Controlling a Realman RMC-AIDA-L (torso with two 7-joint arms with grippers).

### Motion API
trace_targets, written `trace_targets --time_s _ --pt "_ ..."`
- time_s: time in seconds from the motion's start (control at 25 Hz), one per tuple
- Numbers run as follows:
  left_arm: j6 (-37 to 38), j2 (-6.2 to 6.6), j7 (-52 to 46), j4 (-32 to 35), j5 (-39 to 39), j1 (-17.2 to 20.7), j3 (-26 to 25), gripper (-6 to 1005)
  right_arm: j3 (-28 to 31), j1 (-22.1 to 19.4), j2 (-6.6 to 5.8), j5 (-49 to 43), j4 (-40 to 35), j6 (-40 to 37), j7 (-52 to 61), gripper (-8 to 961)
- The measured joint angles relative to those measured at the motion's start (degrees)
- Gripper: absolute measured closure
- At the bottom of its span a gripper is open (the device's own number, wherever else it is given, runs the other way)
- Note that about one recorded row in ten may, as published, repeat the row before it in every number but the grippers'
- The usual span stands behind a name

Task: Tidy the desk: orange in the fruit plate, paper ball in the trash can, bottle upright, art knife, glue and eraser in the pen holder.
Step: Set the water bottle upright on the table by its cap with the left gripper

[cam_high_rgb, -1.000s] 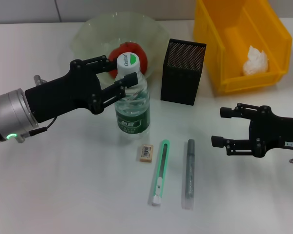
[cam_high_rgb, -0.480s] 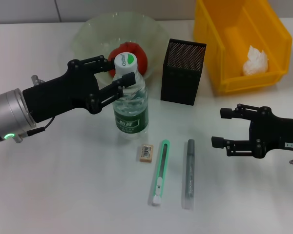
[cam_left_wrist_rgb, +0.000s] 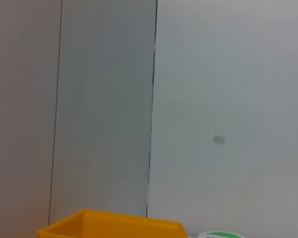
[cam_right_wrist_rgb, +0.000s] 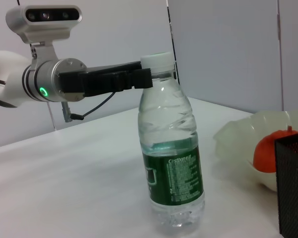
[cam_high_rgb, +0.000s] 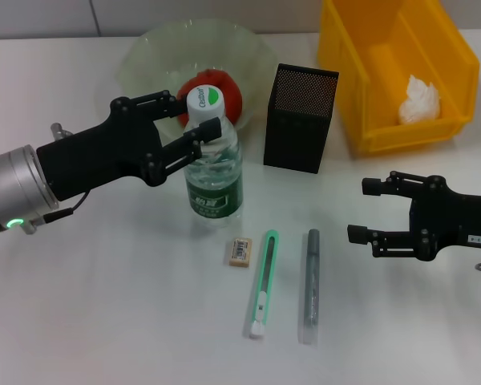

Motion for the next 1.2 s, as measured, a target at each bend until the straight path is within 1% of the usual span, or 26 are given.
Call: trace_targets --time_s 0.04,0.12,0.2,0.32,0.48,0.52,0.56,0.84,1.04,1.2 --pt "0.00 0.00 0.00 0.00 0.00 0.00 0.00 566 0.00 0.00 0.00 0.01 0.00 0.01 -0.03 121" --pt "-0.97 0.00 0.32 -0.30 0.00 0.22 -1.69 565 0.00 0.00 0.00 0.05 0.00 0.05 -0.09 121" --pt "-1.29 0.00 0.37 -0.31 0.00 0.32 -1.88 566 0.00 0.00 0.00 0.06 0.00 0.07 -0.09 121" --pt "-4.10 -0.04 0.55 0.01 -0.01 1.02 -3.52 566 0.00 0.06 0.00 0.06 0.00 0.15 -0.06 121" --pt "-4.70 -0.03 0.69 0.03 -0.01 1.27 -4.83 565 0.00 0.17 0.00 0.07 0.00 0.23 0.03 121" --pt "-4.91 0.00 0.97 0.06 -0.02 1.50 -6.02 565 0.00 0.23 0.00 0.05 0.00 0.29 0.10 121" --pt "-4.91 0.00 0.97 0.06 -0.02 1.50 -6.02 565 0.00 0.23 0.00 0.05 0.00 0.29 0.10 121" --pt "-6.78 0.08 2.65 0.09 -0.06 2.52 -10.32 559 0.00 0.27 0.00 0.09 0.00 0.38 0.42 121" --pt "-8.03 -0.03 3.89 -0.23 -0.27 2.63 -11.11 552 0.00 0.27 0.00 0.09 0.00 0.40 0.70 121" --pt "-8.80 -0.22 5.79 -0.84 -2.06 2.68 -11.18 546 0.03 0.27 0.00 0.09 0.00 0.39 0.75 121"
